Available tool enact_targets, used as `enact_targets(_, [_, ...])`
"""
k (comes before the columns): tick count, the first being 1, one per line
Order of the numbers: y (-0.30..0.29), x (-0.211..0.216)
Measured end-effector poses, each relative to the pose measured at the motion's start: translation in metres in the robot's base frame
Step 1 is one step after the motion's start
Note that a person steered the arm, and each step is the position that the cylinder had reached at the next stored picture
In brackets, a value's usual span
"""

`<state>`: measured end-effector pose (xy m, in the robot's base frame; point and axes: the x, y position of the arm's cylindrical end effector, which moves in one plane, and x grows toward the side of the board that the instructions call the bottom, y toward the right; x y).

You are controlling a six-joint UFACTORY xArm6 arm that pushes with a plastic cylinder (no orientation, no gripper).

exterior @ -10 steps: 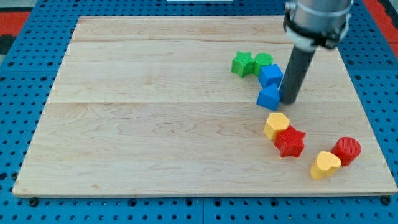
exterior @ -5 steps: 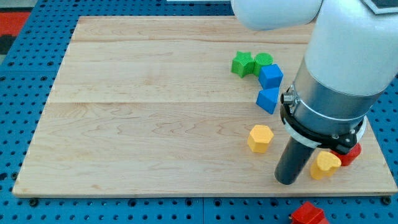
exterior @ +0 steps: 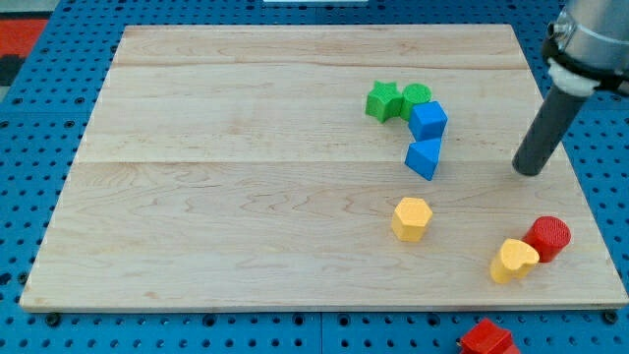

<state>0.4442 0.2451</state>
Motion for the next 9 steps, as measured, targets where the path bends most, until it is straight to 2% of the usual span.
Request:
enact_targets(1, [0.0, -0.035])
enact_targets(2, [-0.021, -0.089])
enact_targets(4, [-0.111, -0.21])
enact_targets(5, [-0.158, -0.215])
enact_targets(6, [-0.18, -0.198])
enact_targets(7, [-0.161, -0.168])
enact_targets(9, [-0.117, -0.009])
